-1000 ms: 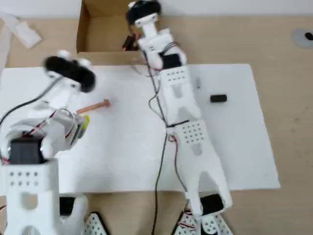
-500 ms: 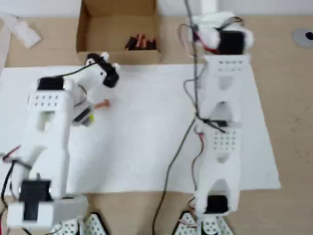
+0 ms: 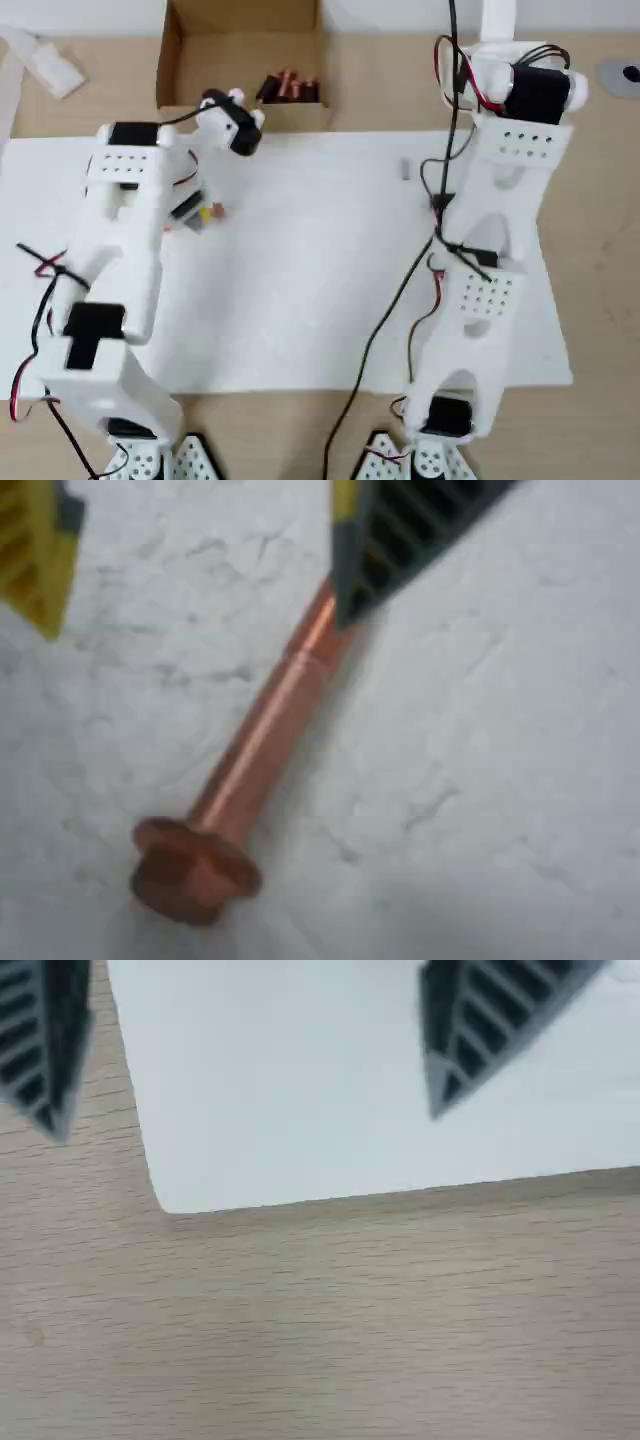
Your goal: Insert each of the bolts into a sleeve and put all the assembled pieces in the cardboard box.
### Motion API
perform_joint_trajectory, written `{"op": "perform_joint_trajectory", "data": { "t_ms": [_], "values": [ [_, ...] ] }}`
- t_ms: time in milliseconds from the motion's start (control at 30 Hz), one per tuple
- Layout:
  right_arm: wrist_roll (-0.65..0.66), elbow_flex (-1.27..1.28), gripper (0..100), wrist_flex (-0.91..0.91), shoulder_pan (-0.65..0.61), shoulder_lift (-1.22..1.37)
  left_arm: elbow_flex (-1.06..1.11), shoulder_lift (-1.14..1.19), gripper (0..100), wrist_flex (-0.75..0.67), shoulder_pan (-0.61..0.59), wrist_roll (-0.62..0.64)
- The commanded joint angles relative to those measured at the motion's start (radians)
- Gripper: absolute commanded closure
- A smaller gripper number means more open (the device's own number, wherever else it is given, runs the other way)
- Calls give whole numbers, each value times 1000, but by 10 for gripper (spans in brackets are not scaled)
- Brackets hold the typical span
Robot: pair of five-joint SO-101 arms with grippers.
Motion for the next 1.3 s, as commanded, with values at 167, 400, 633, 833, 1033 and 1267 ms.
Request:
{"op": "perform_joint_trajectory", "data": {
  "t_ms": [167, 400, 633, 833, 1033, 1267],
  "values": [
    [-5, -47, 731, 31, 13, -76, -160, 163, 814, 2, 21, 11],
    [-5, -47, 731, 31, 13, -76, -178, 254, 814, -17, 43, 18],
    [-5, -44, 731, 31, 13, -74, -178, 298, 815, -92, 46, 61],
    [-8, -44, 731, 31, 10, -74, -178, 298, 994, -91, 44, 103],
    [-11, -42, 733, 43, 1, -74, -176, 292, 986, -81, 44, 132],
    [-11, 39, 733, 48, 2, -84, -284, 173, 984, 114, 46, 184]
  ]
}}
